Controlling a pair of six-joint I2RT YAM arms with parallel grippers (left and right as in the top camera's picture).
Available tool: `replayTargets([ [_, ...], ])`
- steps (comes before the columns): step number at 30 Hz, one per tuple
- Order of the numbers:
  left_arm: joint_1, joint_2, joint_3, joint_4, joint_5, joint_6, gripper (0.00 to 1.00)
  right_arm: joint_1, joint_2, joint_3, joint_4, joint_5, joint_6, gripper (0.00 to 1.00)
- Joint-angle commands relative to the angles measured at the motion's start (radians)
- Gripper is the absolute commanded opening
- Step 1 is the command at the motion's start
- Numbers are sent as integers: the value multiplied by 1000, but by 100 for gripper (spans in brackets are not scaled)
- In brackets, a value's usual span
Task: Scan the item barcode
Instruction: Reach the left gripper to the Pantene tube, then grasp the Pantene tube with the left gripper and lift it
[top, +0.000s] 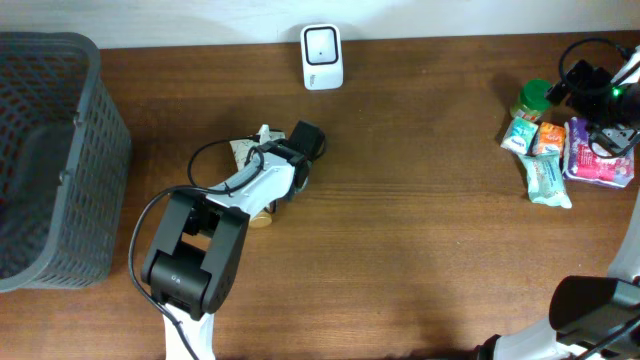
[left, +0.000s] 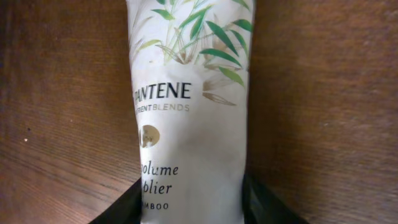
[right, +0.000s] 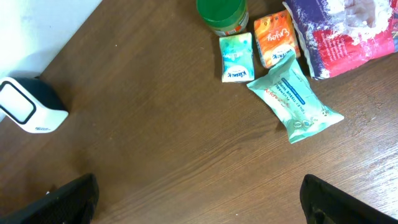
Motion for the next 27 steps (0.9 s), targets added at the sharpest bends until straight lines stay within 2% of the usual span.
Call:
replayTargets([
  [1,6,30,-43,-22,38,33,16,5,3,-3,0,-9,2,99],
  [3,7,29,-11,-68,66,53,0,5,3,-3,0,-9,2,99],
  [5,7,28,51,-133,129,52,0,5,3,-3,0,-9,2,99],
  [7,7,11,196,-249,293,52,0,5,3,-3,0,-9,2,99],
  [9,7,-5,312,-319,498,53,0,5,3,-3,0,-9,2,99],
  [10,10,-6,375,-328,692,76,2,5,3,-3,0,-9,2,99],
  [11,10,-6,380,-303,829,106,4,5,3,-3,0,-9,2,99],
  [13,6,-1,350,-283,986,124,4,5,3,-3,0,-9,2,99],
  [16,20,50,287,-276,1032,153,5,5,3,-3,0,-9,2,98],
  [18,41,66,272,-278,896,223,31,5,3,-3,0,-9,2,99],
  [19,42,66,272,-285,845,281,48,5,3,-3,0,-9,2,99],
  [20,42,66,277,-291,846,325,59,5,3,-3,0,-9,2,99],
  [22,44,66,340,-344,846,374,63,5,3,-3,0,-9,2,99],
  [24,39,65,502,-458,846,458,67,5,3,-3,0,-9,2,99],
  [27,6,65,715,-599,859,516,69,5,3,-3,0,-9,2,99],
])
